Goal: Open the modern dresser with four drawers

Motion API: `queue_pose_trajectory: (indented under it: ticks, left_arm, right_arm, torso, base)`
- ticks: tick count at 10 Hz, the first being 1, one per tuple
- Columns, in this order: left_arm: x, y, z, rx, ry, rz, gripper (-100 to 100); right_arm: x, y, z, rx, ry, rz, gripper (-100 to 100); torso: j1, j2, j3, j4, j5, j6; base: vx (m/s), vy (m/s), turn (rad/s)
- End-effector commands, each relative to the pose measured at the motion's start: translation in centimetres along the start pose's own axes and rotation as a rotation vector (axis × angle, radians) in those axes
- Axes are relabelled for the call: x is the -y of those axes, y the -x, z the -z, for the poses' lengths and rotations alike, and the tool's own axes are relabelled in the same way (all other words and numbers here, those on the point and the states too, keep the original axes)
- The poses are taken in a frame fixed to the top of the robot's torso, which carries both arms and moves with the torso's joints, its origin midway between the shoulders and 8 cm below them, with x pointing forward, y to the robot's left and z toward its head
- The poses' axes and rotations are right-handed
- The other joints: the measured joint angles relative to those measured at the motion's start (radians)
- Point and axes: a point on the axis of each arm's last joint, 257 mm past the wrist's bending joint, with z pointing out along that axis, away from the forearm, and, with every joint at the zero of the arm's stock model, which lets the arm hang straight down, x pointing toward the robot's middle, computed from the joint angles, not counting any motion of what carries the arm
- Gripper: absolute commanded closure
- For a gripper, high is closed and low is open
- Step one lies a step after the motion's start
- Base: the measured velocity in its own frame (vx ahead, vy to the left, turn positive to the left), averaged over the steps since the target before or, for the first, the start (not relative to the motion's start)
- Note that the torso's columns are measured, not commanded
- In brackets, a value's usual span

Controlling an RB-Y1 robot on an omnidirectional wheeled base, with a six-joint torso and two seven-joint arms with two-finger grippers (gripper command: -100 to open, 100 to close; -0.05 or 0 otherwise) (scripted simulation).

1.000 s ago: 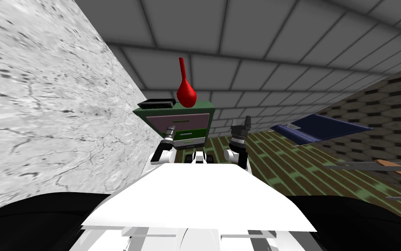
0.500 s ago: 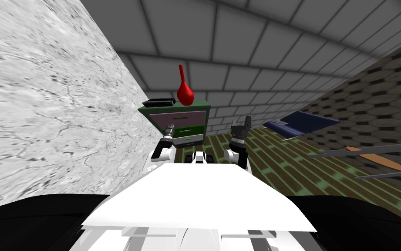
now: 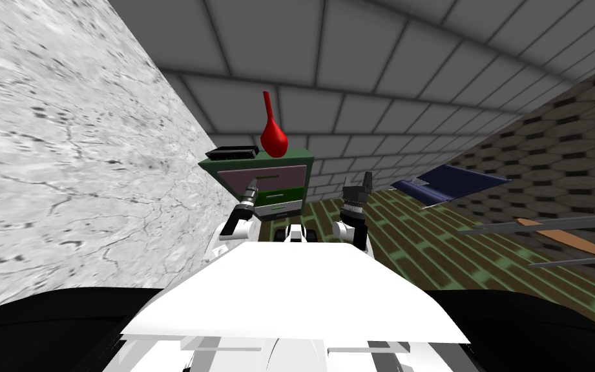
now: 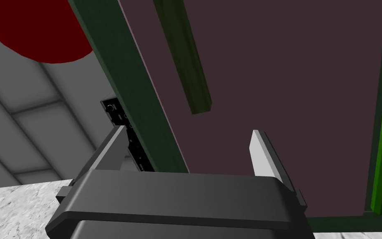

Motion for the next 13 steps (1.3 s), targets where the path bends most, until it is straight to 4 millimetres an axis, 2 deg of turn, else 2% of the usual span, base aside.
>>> queue_pose_trajectory:
  ticks: [1,3,6,9,10,13]
  left_arm:
    - [0.0,0.4,0.2,0.001,0.015,-0.005,-100]
    - [-0.1,0.4,0.3,0.025,0.026,0.037,-100]
    - [-0.2,0.5,0.3,0.058,0.036,0.096,-100]
    - [0.3,0.7,0.4,0.056,0.033,0.087,-100]
    - [0.3,0.7,0.4,0.056,0.035,0.087,100]
    - [0.9,0.7,0.9,0.053,0.027,0.088,100]
  right_arm:
    - [0.0,0.0,0.0,0.000,0.000,0.000,0]
    - [0.0,0.0,0.0,0.000,0.000,0.000,0]
    - [0.0,0.0,0.0,0.000,0.000,0.000,0]
    - [0.0,0.0,0.0,0.000,0.000,0.000,0]
    - [0.0,0.0,0.0,0.000,0.000,0.000,0]
    - [0.0,0.0,0.0,0.000,0.000,0.000,0]
  torso:
    - [0.000,-0.001,-0.001,0.000,0.000,0.000]
    - [0.000,0.002,0.001,0.000,0.000,0.000]
    - [-0.002,0.007,0.004,0.002,-0.001,0.000]
    - [0.001,-0.004,-0.002,-0.001,0.000,0.000]
    - [0.000,0.000,-0.001,-0.001,0.000,0.000]
    - [-0.002,0.010,0.006,0.001,0.000,0.000]
  base:
    - [0.166,0.047,-0.007]
    - [0.122,0.033,-0.007]
    - [0.023,0.004,-0.001]
    - [0.065,0.010,-0.013]
    - [0.010,0.002,0.002]
    - [-0.137,-0.028,0.014]
